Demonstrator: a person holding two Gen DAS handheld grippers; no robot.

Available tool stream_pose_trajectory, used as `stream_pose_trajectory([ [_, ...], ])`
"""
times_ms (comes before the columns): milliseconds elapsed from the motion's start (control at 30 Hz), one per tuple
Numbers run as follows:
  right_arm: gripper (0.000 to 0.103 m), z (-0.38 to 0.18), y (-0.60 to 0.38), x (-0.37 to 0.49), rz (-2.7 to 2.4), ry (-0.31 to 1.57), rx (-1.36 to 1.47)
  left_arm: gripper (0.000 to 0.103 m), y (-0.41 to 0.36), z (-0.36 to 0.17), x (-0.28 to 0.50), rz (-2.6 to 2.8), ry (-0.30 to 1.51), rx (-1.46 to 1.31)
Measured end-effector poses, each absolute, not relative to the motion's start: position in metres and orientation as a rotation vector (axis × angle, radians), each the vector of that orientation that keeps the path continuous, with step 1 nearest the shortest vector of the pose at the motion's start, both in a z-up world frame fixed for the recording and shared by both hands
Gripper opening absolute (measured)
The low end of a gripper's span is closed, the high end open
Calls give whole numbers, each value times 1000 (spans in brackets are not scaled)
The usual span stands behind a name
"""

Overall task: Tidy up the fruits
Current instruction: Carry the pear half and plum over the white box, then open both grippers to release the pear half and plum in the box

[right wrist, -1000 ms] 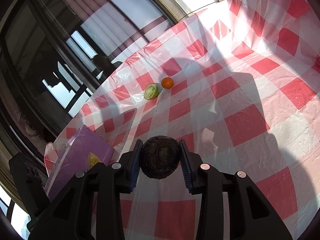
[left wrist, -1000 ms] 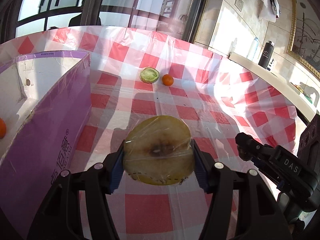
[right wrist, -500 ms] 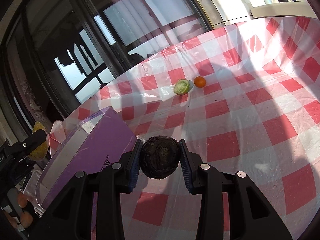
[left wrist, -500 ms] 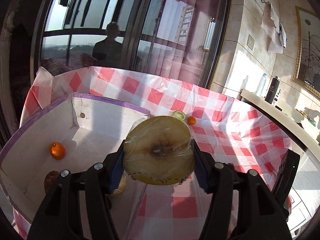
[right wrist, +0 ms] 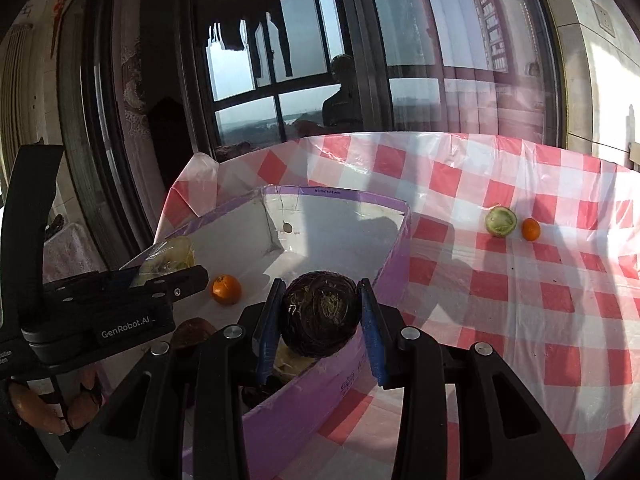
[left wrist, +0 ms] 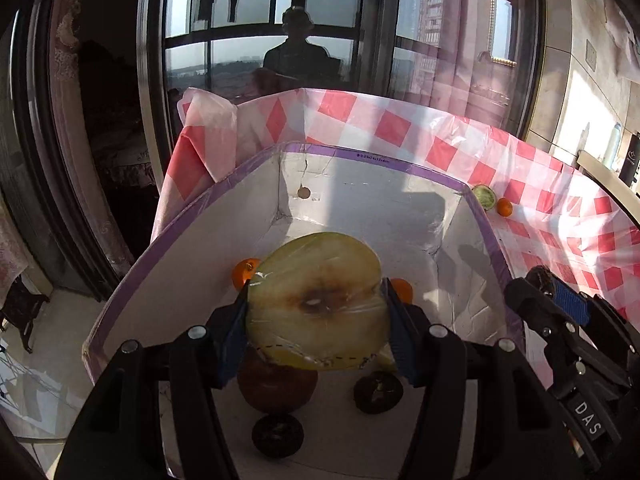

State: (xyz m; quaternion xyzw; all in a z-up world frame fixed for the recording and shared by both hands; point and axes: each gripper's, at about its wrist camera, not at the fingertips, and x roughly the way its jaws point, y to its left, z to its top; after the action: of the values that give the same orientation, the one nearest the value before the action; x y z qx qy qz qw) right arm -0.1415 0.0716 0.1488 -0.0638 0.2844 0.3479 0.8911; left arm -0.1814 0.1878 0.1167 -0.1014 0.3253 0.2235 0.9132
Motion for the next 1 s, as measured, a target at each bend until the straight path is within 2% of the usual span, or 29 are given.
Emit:
stream_pose_trajectory([
  [233,40,128,132,-139,668,709,-508,60,206,102,-171,394,802,-253],
  [533,40,123,142,-130,638,756,-598,60,207,98,-165,343,833,-280],
  [633,63,121,144,-132,652,759,-590,61,208,98,-166,343,830,-284],
  [733,67,118,144,-136,653,739,-598,61,208,97,-167,348,832,-285],
  [900,69,124,140,-140,675,707,-559,71,207,99,-169,351,827,-290],
  [1000,80,132,128,-144,672,641,-527,79,207,102,-170,362,817,-293],
])
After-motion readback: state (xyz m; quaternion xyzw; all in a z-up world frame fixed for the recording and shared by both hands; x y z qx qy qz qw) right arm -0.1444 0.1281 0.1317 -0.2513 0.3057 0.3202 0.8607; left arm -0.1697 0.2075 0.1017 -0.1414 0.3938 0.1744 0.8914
